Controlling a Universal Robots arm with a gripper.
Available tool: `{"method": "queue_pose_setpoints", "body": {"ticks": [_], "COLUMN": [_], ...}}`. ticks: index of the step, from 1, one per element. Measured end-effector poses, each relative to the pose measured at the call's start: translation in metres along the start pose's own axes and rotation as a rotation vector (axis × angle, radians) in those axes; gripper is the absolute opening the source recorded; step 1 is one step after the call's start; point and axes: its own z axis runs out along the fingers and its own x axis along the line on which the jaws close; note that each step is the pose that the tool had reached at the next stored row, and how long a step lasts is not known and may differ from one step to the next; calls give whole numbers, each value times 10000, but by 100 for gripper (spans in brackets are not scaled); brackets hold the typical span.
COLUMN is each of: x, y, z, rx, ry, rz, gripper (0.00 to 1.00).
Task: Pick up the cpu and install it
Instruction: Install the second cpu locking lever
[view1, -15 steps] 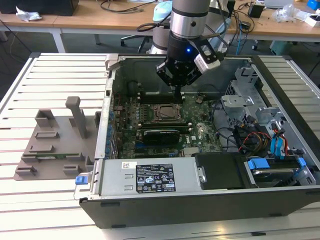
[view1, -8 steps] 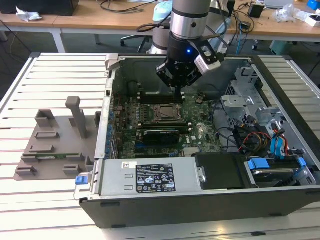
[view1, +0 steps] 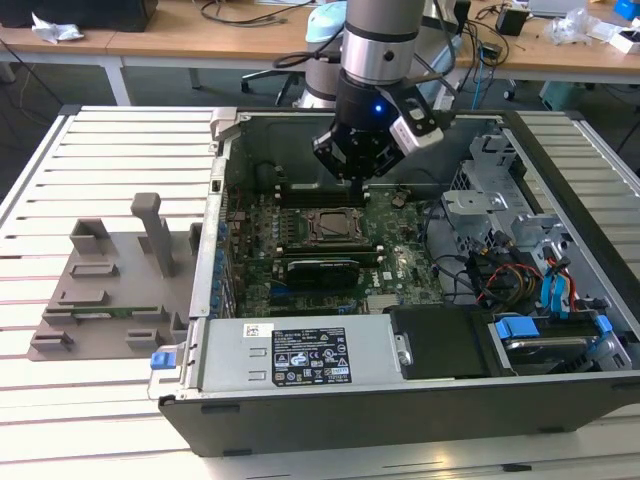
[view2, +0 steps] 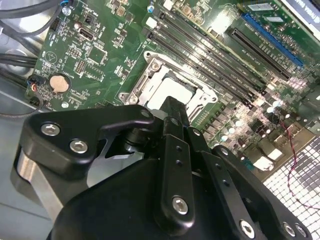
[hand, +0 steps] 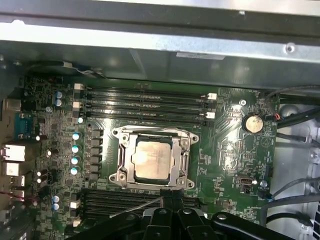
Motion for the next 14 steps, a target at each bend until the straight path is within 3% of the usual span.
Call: {"method": "queue_pose_setpoints", "body": {"ticks": [2, 4, 5, 6, 10, 14], "x": [3, 7, 10, 17, 24, 26], "y": [-41, -108, -149, -250, -311, -314], "z": [5, 10, 13, 23, 34, 35], "rx": [-114, -462, -698, -972, -1266, -1321], "ry": [-9, -33, -48, -66, -87, -91], "rz": [-1, -7, -10, -15, -18, -18], "gripper": [11, 11, 11, 11, 11, 11]}}
